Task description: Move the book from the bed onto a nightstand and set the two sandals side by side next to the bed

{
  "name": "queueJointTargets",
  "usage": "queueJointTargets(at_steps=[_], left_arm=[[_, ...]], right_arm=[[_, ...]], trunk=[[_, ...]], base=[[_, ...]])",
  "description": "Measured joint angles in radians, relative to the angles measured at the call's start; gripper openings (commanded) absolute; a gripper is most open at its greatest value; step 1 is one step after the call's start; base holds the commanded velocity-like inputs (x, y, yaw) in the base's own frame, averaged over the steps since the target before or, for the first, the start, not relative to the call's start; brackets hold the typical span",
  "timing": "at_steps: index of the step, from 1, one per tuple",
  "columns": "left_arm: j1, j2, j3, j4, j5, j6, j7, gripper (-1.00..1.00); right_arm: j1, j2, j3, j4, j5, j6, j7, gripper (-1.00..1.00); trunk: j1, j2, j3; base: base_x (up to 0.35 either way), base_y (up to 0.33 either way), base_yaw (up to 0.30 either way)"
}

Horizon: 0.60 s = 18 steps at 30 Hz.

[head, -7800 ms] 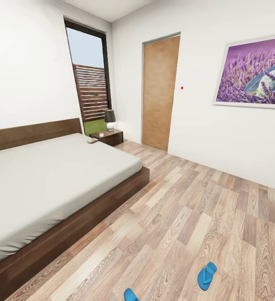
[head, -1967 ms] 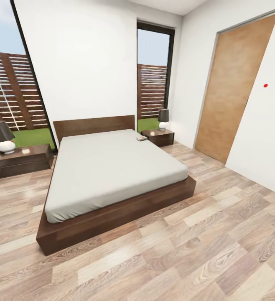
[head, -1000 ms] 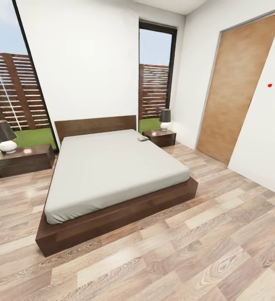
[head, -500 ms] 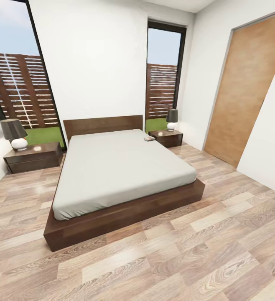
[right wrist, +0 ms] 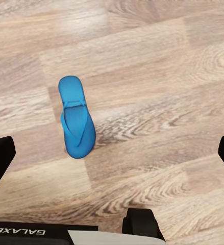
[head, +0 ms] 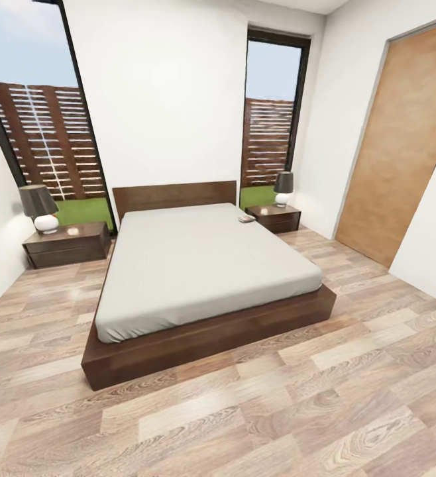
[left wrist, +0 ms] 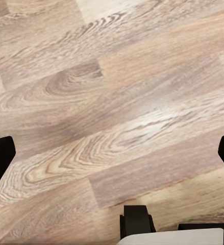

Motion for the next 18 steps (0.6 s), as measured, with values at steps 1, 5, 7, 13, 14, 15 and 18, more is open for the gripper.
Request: queueJointTargets(at_steps=[1, 5, 7, 13, 14, 15, 18], left_arm=[[0.000, 0.000, 0.000, 0.000, 0.000, 0.000, 0.000, 1.00], [0.000, 0.000, 0.000, 0.000, 0.000, 0.000, 0.000, 1.00], [0.000, 0.000, 0.000, 0.000, 0.000, 0.000, 0.000, 1.00], [0.000, 0.000, 0.000, 0.001, 0.000, 0.000, 0.000, 1.00], [0.000, 0.000, 0.000, 0.001, 0.000, 0.000, 0.000, 1.00], [0.000, 0.000, 0.000, 0.000, 0.000, 0.000, 0.000, 1.00], [0.000, 0.000, 0.000, 0.000, 0.000, 0.000, 0.000, 1.00]], right_arm=[[0.000, 0.000, 0.000, 0.000, 0.000, 0.000, 0.000, 1.00], [0.000, -0.001, 0.000, 0.000, 0.000, 0.000, 0.000, 1.00], [0.000, -0.001, 0.000, 0.000, 0.000, 0.000, 0.000, 1.00], [0.000, 0.000, 0.000, 0.000, 0.000, 0.000, 0.000, 1.00], [0.000, 0.000, 0.000, 0.000, 0.000, 0.000, 0.000, 1.00], [0.000, 0.000, 0.000, 0.000, 0.000, 0.000, 0.000, 1.00], [0.000, 0.000, 0.000, 0.000, 0.000, 0.000, -0.001, 1.00]], trunk=[[0.000, 0.000, 0.000], [0.000, 0.000, -0.001], [0.000, 0.000, -0.002], [0.000, 0.000, -0.003], [0.000, 0.000, -0.003], [0.000, 0.000, -0.003], [0.000, 0.000, -0.005]], base=[[0.000, 0.000, 0.063], [0.000, 0.000, 0.043], [0.000, 0.000, 0.026], [0.000, 0.000, 0.065], [0.000, 0.000, 0.135], [0.000, 0.000, 0.155], [0.000, 0.000, 0.180]])
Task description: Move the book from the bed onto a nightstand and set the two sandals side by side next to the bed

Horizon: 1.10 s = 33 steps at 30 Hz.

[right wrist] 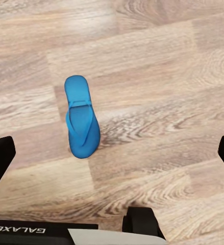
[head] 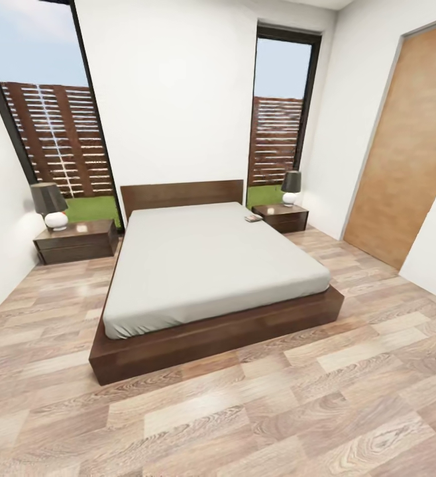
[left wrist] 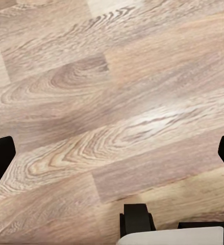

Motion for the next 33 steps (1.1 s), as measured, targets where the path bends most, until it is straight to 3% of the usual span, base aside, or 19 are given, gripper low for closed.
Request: queueJointTargets(at_steps=[10, 33], left_arm=[[0.000, 0.000, 0.000, 0.000, 0.000, 0.000, -0.001, 1.00], [0.000, 0.000, 0.000, 0.000, 0.000, 0.000, -0.002, 1.00]], right_arm=[[0.000, 0.000, 0.000, 0.000, 0.000, 0.000, 0.000, 1.00], [0.000, -0.001, 0.000, 0.000, -0.001, 0.000, 0.001, 1.00]], trunk=[[0.000, 0.000, -0.006], [0.000, 0.000, -0.008]], base=[[0.000, 0.000, 0.168], [0.000, 0.000, 0.037]])
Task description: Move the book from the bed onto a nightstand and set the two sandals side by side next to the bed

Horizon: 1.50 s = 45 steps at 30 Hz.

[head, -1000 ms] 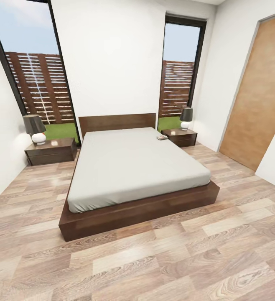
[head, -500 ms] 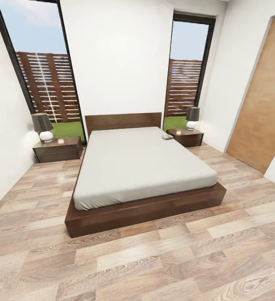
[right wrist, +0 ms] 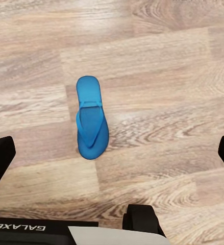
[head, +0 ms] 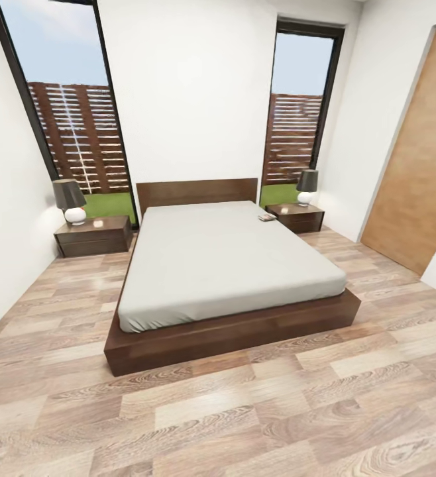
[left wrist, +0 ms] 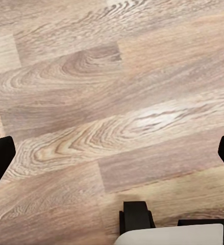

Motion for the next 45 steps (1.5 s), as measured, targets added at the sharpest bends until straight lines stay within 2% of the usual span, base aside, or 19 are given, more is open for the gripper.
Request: queueJointTargets(at_steps=[35, 45], left_arm=[[0.000, 0.000, 0.000, 0.000, 0.000, 0.000, 0.000, 1.00], [0.000, 0.000, 0.000, 0.000, -0.001, 0.001, 0.000, 1.00]], right_arm=[[0.000, 0.000, 0.000, -0.001, 0.000, 0.000, 0.001, 1.00], [0.000, 0.001, 0.000, 0.000, 0.000, 0.000, 0.000, 1.00]], trunk=[[0.000, 0.000, 0.000], [0.000, 0.000, -0.003]], base=[[0.012, 0.000, 0.007], [0.001, -0.033, 0.124]])
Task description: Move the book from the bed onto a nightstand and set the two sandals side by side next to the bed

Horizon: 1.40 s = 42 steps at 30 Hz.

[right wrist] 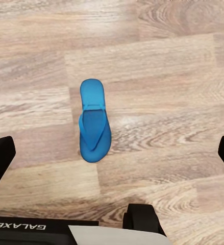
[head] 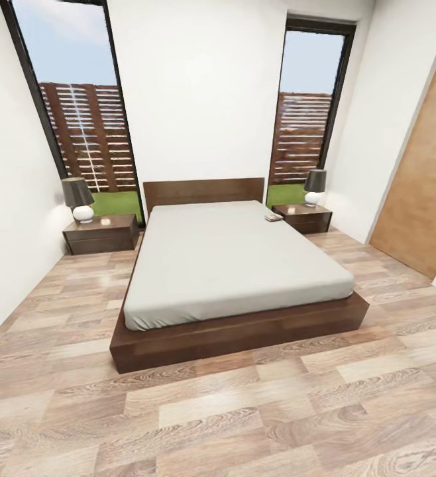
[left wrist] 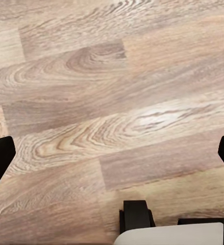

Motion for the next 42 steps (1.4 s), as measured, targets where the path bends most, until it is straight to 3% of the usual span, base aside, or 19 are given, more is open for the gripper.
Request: queueJointTargets(at_steps=[42], left_arm=[[0.000, 0.000, 0.000, -0.001, 0.001, 0.000, 0.000, 1.00]], right_arm=[[0.000, 0.000, 0.000, -0.001, 0.000, 0.000, 0.000, 1.00]], trunk=[[0.000, 0.000, -0.005]], base=[[0.000, -0.010, 0.069]])
